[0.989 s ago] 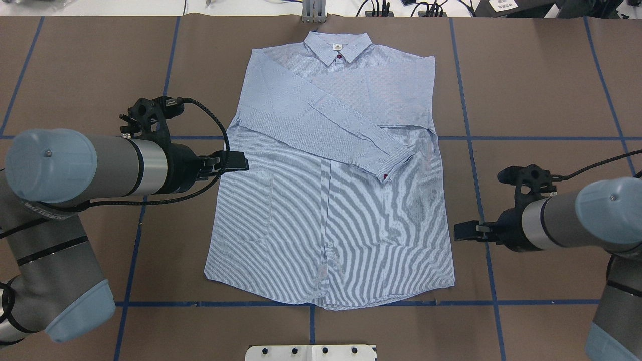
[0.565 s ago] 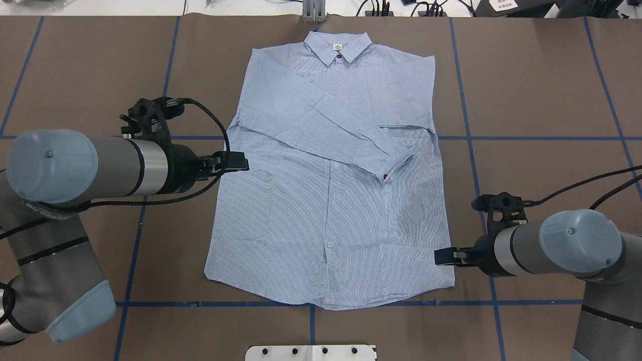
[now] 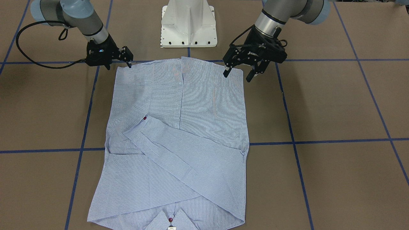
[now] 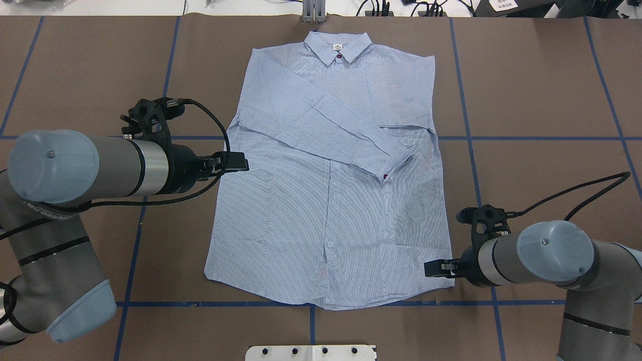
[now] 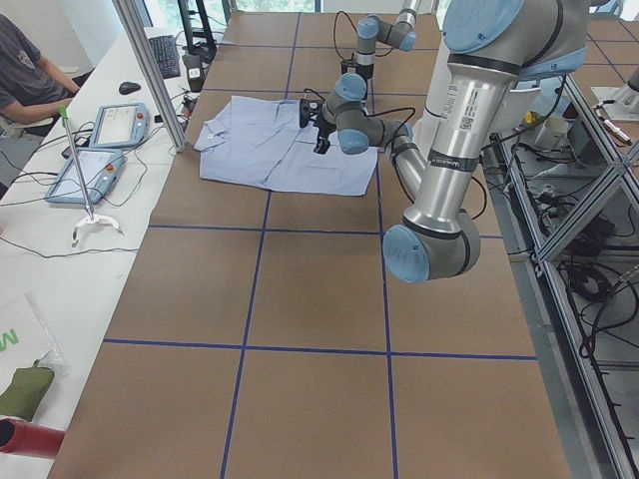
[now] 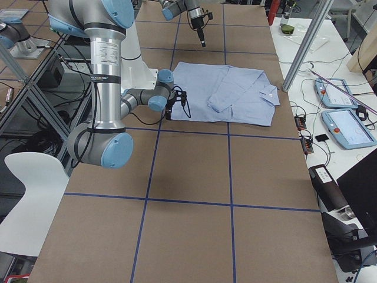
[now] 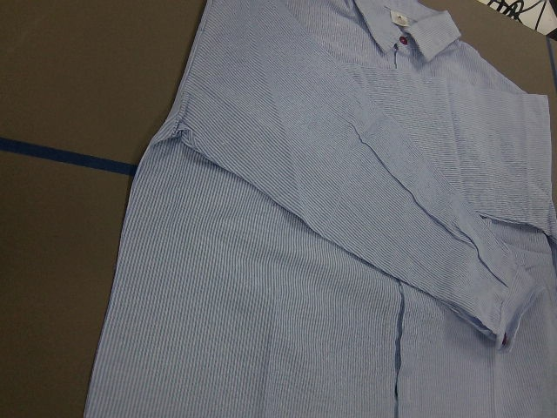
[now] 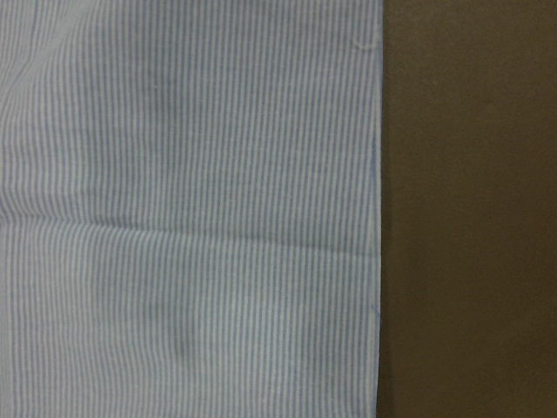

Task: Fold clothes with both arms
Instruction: 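Move left gripper to shirt side edge while right gripper lowers to hem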

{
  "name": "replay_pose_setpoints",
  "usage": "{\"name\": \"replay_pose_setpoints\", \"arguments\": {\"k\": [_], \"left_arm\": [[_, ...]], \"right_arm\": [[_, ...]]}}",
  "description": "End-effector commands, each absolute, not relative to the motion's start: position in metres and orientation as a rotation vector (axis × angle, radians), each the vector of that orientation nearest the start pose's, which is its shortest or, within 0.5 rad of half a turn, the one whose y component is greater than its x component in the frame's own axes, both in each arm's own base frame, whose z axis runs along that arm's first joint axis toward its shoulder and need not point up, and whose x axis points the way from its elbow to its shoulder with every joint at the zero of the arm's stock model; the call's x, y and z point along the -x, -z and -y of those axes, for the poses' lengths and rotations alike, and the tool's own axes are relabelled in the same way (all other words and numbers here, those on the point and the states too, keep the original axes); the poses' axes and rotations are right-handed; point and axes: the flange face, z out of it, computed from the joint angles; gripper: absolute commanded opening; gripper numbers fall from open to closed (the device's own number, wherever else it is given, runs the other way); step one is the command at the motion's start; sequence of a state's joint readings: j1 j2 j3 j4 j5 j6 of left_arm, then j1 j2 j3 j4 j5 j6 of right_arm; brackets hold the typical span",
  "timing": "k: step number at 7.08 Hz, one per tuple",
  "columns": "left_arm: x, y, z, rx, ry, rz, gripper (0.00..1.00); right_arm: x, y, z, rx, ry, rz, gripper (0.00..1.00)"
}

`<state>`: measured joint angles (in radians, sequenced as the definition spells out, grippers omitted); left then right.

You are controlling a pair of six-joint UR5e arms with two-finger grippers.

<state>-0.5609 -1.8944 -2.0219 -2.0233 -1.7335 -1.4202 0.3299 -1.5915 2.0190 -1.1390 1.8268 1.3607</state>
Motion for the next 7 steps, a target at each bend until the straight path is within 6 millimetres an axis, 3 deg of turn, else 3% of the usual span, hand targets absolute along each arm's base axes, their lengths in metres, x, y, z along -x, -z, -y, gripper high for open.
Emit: {"name": "replay_pose_setpoints", "arguments": {"k": [1,4,5,7], "left_arm": [[-0.3973,-0.2295,0.3864,-0.292,0.256,-1.202,0.99],[-0.3975,-0.2278,0.3865,-0.294,0.256,-1.205,0.99],[-0.3969,-0.2278,0.3871,-0.295,0.257,-1.205,0.99],[-0.3963,-0.2277,0.3876,-0.296,0.258,-1.206,0.99]], "right_arm": [[0.4266,-0.4167,0.2583,0.013,0.000,0.870,0.99],[0.4309,-0.4194,0.2581,0.035,-0.009,0.815,0.69],[0.4312,-0.4201,0.2579,0.039,-0.009,0.814,0.63],[0.4302,-0.4202,0.2579,0.044,-0.011,0.814,0.61]]}}
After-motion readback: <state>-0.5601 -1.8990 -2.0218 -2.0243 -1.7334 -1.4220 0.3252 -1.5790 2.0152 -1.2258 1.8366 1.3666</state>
